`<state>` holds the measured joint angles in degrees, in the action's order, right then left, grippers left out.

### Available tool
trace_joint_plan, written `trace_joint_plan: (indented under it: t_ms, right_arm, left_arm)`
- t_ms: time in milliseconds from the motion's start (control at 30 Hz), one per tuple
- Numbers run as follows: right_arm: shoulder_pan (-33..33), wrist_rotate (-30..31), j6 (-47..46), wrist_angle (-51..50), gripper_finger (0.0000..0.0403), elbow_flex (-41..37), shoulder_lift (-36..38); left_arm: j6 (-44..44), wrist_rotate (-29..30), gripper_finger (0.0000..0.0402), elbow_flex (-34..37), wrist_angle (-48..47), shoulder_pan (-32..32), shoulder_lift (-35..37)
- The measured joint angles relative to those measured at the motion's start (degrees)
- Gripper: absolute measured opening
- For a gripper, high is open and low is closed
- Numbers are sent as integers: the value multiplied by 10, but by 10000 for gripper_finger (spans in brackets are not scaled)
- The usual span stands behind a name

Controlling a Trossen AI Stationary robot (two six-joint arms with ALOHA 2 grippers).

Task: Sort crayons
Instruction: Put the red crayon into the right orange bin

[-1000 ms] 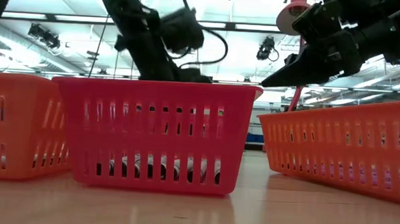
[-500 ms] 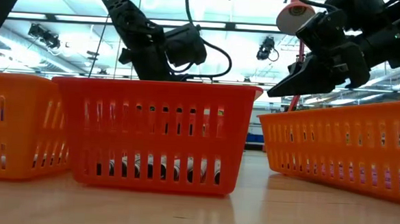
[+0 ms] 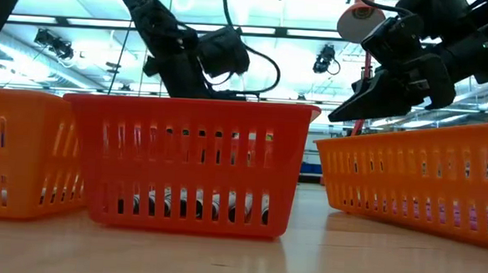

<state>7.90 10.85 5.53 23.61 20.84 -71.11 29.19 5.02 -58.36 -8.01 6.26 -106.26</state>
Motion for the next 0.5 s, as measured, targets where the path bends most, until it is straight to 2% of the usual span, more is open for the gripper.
trace_joint_plan:
  t_ms: [233, 500]
  right_arm:
    - [0, 15, -25, -15, 103, 0, 2]
    - [0, 16, -39, 16, 103, 0, 2]
  left_arm:
    - [-15, 14, 27, -2, 90, -14, 39]
    - [-92, 43, 30, -2, 318, -33, 34]
